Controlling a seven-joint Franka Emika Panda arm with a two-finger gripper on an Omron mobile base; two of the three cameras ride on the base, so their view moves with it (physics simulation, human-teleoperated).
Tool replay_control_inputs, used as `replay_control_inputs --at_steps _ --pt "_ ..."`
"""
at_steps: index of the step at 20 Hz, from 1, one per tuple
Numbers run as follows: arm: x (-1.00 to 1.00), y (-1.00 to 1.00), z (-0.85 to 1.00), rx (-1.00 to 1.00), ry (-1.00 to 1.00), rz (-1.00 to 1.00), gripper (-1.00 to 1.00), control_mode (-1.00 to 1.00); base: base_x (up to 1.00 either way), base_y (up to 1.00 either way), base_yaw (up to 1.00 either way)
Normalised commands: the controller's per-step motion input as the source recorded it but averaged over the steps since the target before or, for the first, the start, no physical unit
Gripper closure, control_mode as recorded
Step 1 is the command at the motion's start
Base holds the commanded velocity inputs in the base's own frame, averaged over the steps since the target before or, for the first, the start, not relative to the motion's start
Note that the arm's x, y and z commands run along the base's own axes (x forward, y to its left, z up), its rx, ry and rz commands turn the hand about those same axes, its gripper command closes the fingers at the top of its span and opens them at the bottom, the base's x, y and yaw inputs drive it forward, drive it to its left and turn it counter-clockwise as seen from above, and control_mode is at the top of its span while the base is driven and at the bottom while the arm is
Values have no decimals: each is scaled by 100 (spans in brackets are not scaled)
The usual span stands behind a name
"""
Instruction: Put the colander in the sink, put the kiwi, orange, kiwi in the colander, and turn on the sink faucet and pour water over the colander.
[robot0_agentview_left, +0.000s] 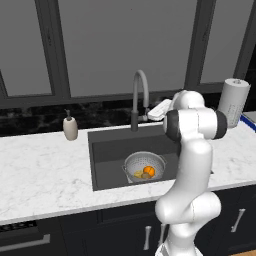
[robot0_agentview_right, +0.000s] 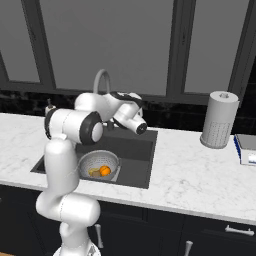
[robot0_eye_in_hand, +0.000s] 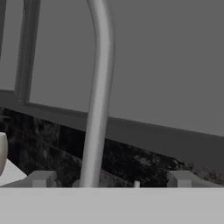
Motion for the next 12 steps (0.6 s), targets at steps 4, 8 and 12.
replay_control_inputs --at_steps 4,8,12 --pt "26 1 -31 0 0 0 -100 -100 0 0 0" --pt "41 1 -20 0 0 0 -100 -100 0 0 0" --pt "42 1 -11 0 0 0 -100 -100 0 0 0"
